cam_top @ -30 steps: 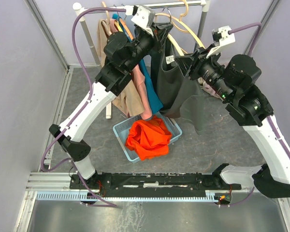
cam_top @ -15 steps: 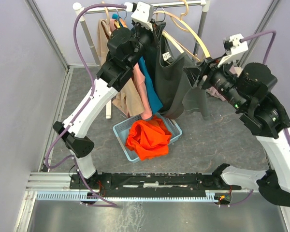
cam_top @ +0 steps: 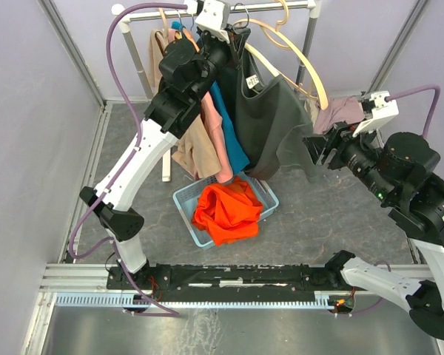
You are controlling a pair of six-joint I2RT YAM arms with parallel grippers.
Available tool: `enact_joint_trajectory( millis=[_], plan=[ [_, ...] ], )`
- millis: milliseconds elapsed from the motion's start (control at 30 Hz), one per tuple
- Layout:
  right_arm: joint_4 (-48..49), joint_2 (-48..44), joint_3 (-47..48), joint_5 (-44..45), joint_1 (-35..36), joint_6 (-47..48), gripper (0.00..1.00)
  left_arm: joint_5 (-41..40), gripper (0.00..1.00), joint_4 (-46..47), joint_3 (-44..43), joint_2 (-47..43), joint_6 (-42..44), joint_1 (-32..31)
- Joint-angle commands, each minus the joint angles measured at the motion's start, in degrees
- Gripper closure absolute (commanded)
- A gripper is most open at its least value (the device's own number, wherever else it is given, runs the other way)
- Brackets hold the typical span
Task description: Remove the t-shirt from the hanger
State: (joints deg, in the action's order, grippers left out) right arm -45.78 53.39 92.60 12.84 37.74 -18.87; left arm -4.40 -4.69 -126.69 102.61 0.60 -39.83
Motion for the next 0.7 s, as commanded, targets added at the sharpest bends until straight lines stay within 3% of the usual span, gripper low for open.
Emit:
enact_joint_trajectory(
  millis=[0, 133, 267, 533, 667],
  plan=[
    [-0.37, -0.39, -2.2, 0.2, 0.09, -2.04, 0.35, 0.12, 0.97, 3.38, -3.2, -1.53, 1.51, 0.28],
    [-0.1, 0.06, -3.3, -0.01, 0.06, -2.04, 0.37, 0.1, 0.97, 3.28, -3.04, -1.83, 1.46, 0.28],
    [0.68, 0.63, -4.1, 0.58, 0.07, -1.58, 0.46, -0.09, 0.97, 3.24, -3.08, -2.05, 1.33, 0.26],
    [0.5, -0.34, -6.35, 2.36, 0.09, -2.66, 0.88, -1.47, 0.97, 2.76, -4.62, -1.71, 0.91, 0.5],
    [-0.32, -1.85, -8.16, 3.66, 0.07, -3.69, 0.95, -2.65, 0.97, 2.34, -5.54, -1.69, 0.27, 0.95]
  ],
)
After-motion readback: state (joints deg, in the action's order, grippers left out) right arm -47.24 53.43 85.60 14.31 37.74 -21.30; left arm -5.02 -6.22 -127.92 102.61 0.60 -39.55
